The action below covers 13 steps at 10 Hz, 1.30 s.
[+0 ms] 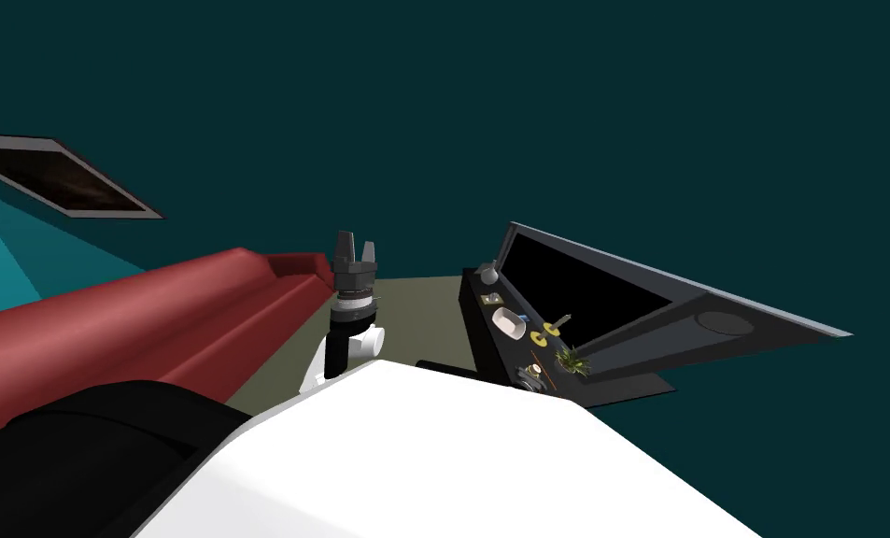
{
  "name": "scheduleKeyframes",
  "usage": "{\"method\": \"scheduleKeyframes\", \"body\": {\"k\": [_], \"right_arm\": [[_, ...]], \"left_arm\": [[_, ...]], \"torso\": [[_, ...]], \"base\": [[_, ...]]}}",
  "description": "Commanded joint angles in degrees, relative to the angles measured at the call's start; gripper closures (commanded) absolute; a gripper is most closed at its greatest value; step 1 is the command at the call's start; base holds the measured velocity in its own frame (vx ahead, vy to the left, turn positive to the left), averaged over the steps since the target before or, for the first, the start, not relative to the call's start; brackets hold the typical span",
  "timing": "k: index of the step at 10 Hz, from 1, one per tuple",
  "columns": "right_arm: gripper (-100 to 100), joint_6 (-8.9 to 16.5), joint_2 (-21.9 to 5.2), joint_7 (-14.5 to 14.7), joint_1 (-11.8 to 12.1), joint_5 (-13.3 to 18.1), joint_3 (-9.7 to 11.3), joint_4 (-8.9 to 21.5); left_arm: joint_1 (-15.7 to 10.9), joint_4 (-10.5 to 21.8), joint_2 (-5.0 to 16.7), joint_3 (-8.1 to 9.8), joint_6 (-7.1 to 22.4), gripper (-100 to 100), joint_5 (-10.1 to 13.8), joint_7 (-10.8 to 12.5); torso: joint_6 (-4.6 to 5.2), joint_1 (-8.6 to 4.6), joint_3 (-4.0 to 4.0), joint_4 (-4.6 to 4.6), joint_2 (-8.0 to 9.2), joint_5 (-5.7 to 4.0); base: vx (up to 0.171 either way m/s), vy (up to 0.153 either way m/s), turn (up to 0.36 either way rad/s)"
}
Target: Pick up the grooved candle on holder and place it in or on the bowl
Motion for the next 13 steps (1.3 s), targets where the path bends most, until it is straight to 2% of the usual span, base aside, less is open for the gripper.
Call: {"method": "scheduleKeyframes", "body": {"k": [1, 2, 3, 4, 7, 8, 9, 11, 13], "right_arm": [[100, -0.4, -0.4, 0.8, 0.5, 0.9, 0.8, -1.7], [100, -1.2, -0.5, 1.5, 0.5, 3.0, 2.5, -3.0], [100, -1.2, -0.5, 1.5, 0.5, 3.0, 2.5, -3.0], [100, -2.0, -0.7, 2.3, 0.6, 5.1, 4.2, -4.3], [100, -1.7, -0.8, 2.8, 1.0, 4.9, 4.1, -5.0], [0, -1.8, -0.7, 2.6, 0.9, 5.0, 4.1, -4.8], [100, -1.6, 0.3, 3.9, 0.4, 3.5, 4.8, -4.4], [100, -1.4, 0.7, 5.2, -0.4, 2.1, 5.1, -4.0], [100, -1.1, 1.3, 7.6, -2.4, -0.4, 5.5, -3.2]], "left_arm": [[0.0, 0.0, 0.0, 0.0, 0.0, 0, 0.0, 0.0], [0.0, 0.0, 0.0, 0.0, 0.0, 0, 0.0, 0.0], [0.0, 0.0, 0.0, 0.0, 0.0, 0, 0.0, 0.0], [0.0, 0.0, 0.0, 0.0, 0.0, 0, 0.0, 0.0], [0.0, 0.0, 0.0, -0.01, 0.0, 0, 0.0, 0.0], [0.0, 0.0, 0.0, -0.01, 0.0, 0, 0.0, 0.0], [0.0, 0.0, 0.0, 0.0, 0.0, 0, 0.0, 0.0], [0.0, 0.0, 0.0, -0.02, 0.0, 0, 0.0, 0.0], [0.0, 0.0, 0.0, -0.01, 0.0, 0, 0.0, 0.0]], "torso": [[0.0, 0.0, 0.0, 0.0, 0.0, 0.0], [0.02, -0.04, 0.02, 0.0, 0.05, 0.02], [-0.01, -0.06, 0.02, 0.01, 0.04, 0.0], [0.05, -0.1, 0.04, 0.0, 0.09, 0.01], [-0.08, -0.13, 0.07, 0.02, 0.15, 0.0], [-0.07, -0.24, 0.13, 0.04, 0.23, -0.02], [-0.07, -0.29, 0.15, 0.05, 0.27, -0.03], [-0.09, 0.16, 0.4, 0.07, 0.8, -0.03], [-0.1, 0.05, 0.39, 0.05, 0.79, -0.07]], "base": [[0.074, 0.055, -0.346], [0.073, 0.045, -0.355], [0.067, 0.044, -0.412], [0.097, 0.054, -0.429], [0.033, 0.039, -0.134], [0.0, 0.0, 0.0], [-0.069, 0.088, 0.002], [-0.145, 0.112, -0.002], [-0.108, 0.071, 0.012]]}}
